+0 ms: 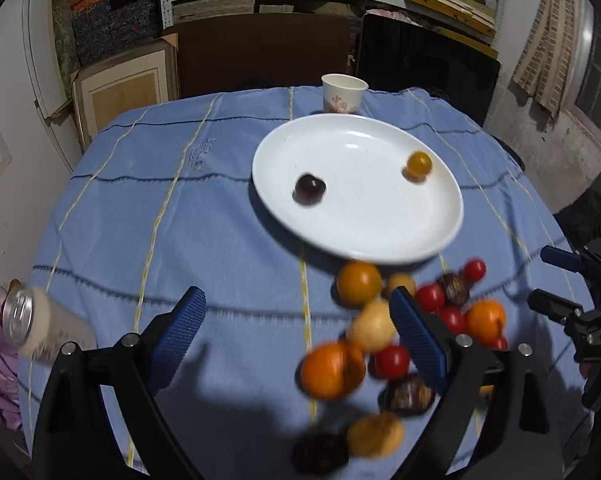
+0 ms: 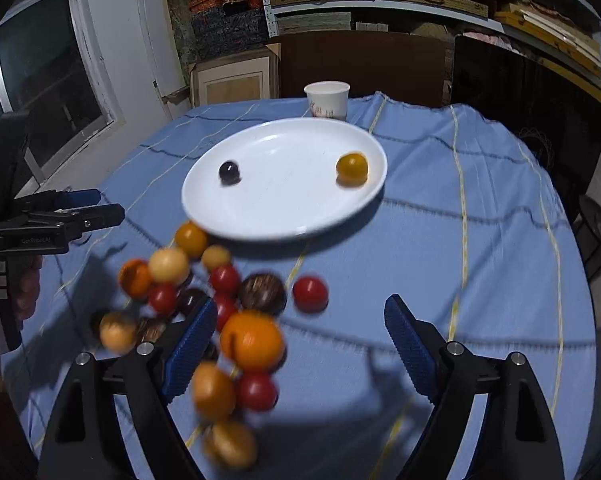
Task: Organize fruits
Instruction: 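Carry both fruits onto the white plate and open both tools, then grasp the brown mangosteen with the left tool while the right tool grasps the striped pepino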
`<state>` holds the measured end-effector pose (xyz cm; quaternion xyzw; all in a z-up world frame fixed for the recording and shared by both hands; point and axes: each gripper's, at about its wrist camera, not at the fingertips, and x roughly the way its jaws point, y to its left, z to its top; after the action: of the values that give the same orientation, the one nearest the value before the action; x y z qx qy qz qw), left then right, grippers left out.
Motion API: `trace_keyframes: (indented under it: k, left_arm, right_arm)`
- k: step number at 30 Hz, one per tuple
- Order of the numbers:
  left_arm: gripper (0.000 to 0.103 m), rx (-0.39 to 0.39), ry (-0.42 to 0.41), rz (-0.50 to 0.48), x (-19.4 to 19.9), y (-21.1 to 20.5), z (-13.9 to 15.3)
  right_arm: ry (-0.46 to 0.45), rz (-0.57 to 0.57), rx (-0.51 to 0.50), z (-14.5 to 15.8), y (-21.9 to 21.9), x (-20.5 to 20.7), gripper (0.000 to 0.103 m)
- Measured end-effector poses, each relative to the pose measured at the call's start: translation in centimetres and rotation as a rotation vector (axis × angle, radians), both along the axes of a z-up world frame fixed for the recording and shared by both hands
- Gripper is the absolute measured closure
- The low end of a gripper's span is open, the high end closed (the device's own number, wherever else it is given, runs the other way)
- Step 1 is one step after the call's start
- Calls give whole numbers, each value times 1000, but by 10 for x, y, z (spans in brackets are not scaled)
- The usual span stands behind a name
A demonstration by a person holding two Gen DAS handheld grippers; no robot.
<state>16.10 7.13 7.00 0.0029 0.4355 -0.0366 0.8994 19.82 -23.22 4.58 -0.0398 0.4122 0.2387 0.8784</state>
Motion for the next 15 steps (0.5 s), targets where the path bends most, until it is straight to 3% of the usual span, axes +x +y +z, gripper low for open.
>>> trace_keyframes:
  k: [8, 15]
  left_arm:
    - [12, -46, 43, -2, -75, 1, -29]
    - [12, -33, 82, 8, -94, -4, -49]
  right_arm:
    - [45, -9, 67, -20, -12, -69, 16]
    - [65, 34, -20, -41, 2, -98, 16]
